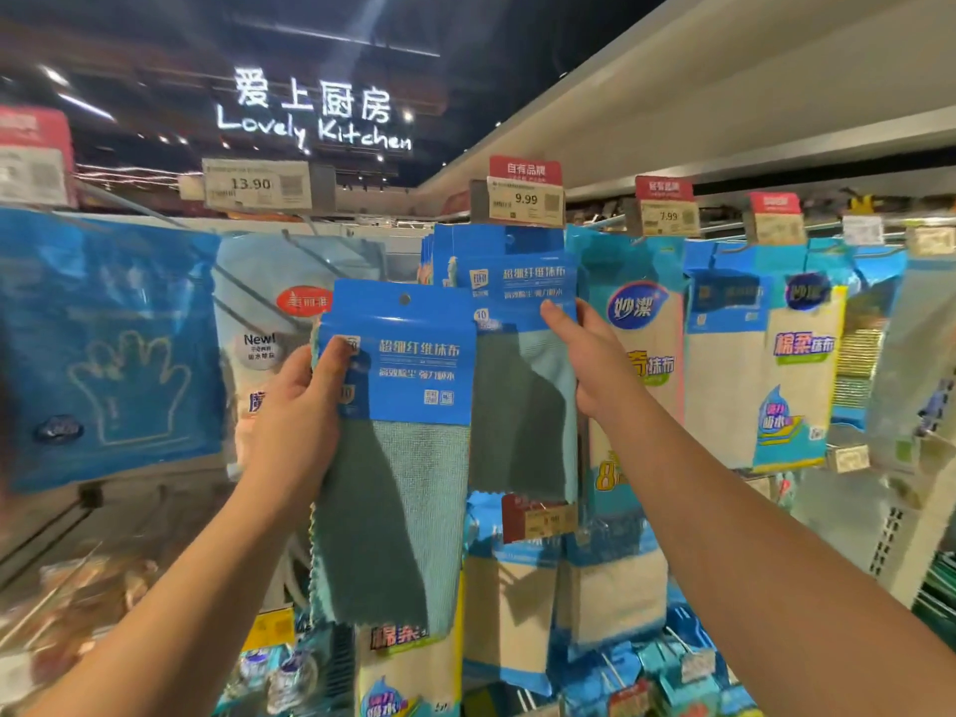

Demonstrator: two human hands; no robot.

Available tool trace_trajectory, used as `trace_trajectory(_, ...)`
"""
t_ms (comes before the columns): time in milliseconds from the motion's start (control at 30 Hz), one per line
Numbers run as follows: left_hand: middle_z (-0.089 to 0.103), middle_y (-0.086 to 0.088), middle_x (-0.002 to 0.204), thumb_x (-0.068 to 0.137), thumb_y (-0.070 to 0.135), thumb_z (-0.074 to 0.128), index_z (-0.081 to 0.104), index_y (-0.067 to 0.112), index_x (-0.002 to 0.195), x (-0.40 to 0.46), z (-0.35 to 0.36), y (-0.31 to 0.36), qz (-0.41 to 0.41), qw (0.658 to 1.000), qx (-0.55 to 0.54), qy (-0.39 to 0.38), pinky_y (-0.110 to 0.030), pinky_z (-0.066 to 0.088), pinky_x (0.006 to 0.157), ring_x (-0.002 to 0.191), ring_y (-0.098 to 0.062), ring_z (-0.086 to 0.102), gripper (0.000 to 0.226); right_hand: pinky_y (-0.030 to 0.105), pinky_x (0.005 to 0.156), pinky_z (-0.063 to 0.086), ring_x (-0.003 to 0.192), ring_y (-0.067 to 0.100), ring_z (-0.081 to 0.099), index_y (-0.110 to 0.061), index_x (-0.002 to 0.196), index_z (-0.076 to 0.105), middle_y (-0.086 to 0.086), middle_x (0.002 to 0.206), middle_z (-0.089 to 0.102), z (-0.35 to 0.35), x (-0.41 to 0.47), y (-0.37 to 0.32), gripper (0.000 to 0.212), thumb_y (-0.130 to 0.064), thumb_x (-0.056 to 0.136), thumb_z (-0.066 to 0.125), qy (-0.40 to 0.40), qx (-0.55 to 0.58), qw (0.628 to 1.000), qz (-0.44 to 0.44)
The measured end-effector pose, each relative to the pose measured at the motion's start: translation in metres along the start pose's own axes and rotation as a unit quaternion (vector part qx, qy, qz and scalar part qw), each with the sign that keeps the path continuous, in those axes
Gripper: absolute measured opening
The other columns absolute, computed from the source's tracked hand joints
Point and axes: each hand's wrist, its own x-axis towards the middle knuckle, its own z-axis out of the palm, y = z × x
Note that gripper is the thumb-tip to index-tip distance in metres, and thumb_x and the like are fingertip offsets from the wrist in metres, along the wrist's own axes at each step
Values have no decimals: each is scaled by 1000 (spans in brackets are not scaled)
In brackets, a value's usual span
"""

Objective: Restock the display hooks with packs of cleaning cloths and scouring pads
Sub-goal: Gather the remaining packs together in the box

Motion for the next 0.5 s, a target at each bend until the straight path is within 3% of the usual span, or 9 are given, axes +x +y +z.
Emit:
trace_trajectory(100, 74, 24, 82, 105, 44, 46, 67, 28, 105, 2, 6, 3, 13, 1000, -10, -13, -8, 44, 54, 70, 10, 67, 26, 35, 89, 55, 102, 14, 71, -20, 118, 61, -3, 107, 75, 2, 2, 2, 22, -24, 97, 64, -1, 6, 1000, 5)
trace_trajectory(200, 75, 24, 84, 104, 45, 46, 66, 29, 104, 8, 8, 1, 16, 999, -25, -21, -20, 50, 65, 75, 6, 70, 25, 48, 102, 50, 111, 22, 68, -21, 118, 61, 2, 116, 73, 0, 4, 6, 22, -25, 96, 64, -1, 24, 1000, 7)
trace_trajectory(333, 77, 16, 93, 103, 47, 48, 67, 33, 102, 15, 10, -1, 13, 998, -47, -32, -36, 54, 76, 84, -4, 73, 24, 49, 103, 50, 111, 21, 68, -22, 118, 61, 2, 116, 73, 5, 5, 4, 24, -28, 95, 65, -5, 17, 1000, 7)
trace_trajectory(500, 75, 24, 85, 104, 41, 47, 65, 32, 101, 21, 16, 2, 19, 997, -56, -46, -15, 50, 62, 76, 7, 70, 21, 46, 98, 54, 105, 20, 71, -24, 111, 63, 3, 114, 74, 14, 12, -10, 16, -28, 95, 65, 4, 34, 999, 15)
